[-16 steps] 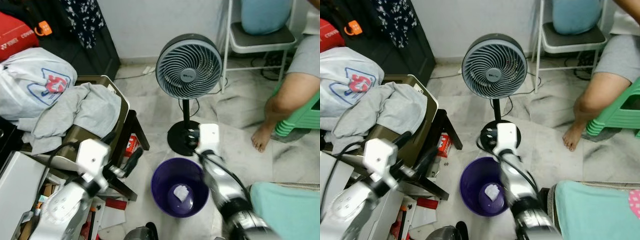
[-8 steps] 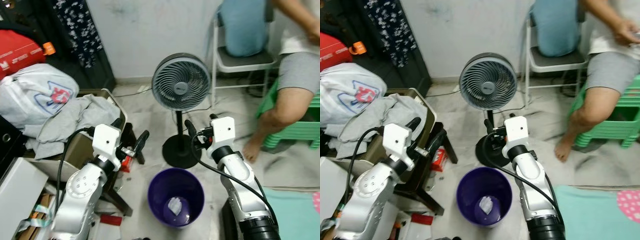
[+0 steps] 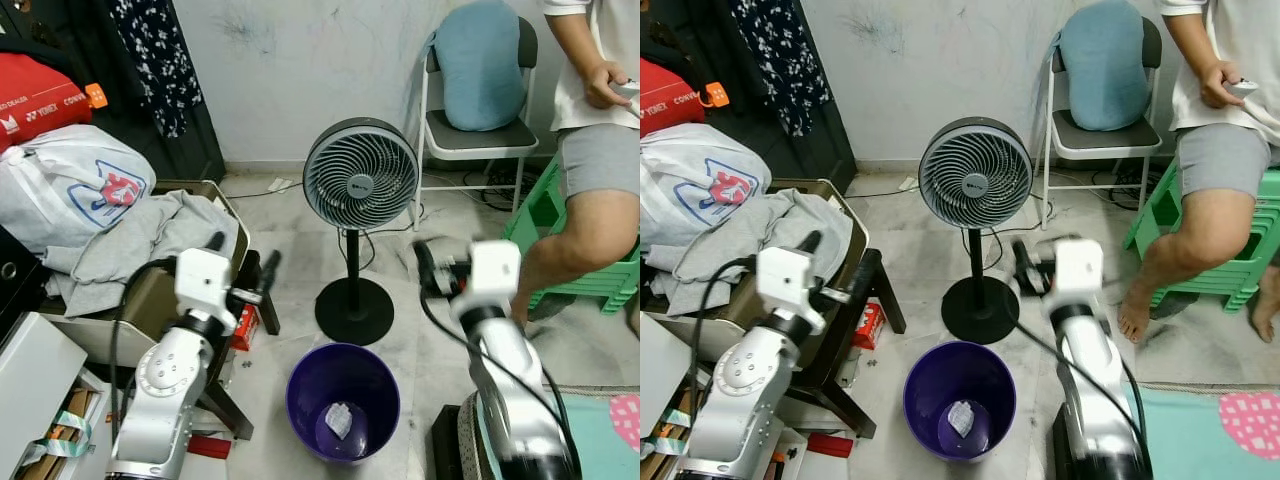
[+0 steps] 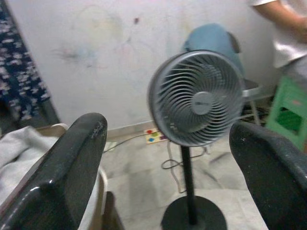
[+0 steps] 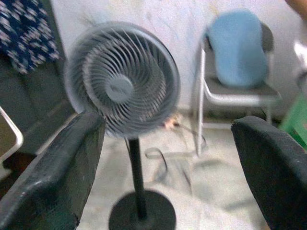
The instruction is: Clean up the room
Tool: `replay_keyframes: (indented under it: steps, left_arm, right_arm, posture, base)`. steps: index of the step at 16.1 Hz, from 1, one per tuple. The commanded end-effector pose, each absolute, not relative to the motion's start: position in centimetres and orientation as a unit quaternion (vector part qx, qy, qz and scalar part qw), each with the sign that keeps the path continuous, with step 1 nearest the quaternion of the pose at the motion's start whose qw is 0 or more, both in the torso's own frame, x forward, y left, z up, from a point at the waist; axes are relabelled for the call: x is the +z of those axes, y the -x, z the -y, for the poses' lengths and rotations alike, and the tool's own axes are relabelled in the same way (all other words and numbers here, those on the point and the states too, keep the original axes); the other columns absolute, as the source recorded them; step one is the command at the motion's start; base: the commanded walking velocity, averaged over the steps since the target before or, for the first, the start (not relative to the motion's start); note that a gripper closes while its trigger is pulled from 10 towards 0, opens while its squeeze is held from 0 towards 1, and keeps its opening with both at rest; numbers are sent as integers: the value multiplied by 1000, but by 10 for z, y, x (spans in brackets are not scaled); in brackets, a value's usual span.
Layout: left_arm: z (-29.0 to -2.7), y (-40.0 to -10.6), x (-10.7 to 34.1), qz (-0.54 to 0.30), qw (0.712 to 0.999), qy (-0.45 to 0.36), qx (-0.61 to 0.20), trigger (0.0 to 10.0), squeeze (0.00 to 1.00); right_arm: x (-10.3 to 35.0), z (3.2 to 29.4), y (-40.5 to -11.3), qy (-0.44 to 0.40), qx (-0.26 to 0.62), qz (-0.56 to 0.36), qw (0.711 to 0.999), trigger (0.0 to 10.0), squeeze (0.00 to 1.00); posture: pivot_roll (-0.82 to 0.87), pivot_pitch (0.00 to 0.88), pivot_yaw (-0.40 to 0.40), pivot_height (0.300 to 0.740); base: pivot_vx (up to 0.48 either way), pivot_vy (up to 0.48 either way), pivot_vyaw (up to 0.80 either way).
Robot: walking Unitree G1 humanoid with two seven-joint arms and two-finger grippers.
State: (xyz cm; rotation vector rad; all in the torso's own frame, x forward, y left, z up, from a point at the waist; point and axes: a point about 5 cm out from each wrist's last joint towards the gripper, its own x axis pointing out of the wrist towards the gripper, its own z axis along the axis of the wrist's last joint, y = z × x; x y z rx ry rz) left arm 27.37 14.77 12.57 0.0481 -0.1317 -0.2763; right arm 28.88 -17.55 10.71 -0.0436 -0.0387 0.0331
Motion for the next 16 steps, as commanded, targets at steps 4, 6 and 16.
replay_keyframes:
  steps: [4,6,16]
  left_arm:
    - [-145,-266,113,56,989,-21,-133,10000,0]
    - [-138,-266,113,57,988,-13,-144,10000,0]
    - [-131,-256,107,46,983,-14,-175,10000,0]
  right_arm:
    - [108,169,-282,54,40,26,997,10000,0]
    - [108,165,-279,51,48,29,997,10000,0]
    - [100,165,-268,50,44,12,998,10000,0]
  posture:
    - [-182,0,89,740]
    - [-190,0,89,740]
    - [-201,0,109,740]
  base:
    - [0,0,0]
    - [0,0,0]
    - [0,0,781]
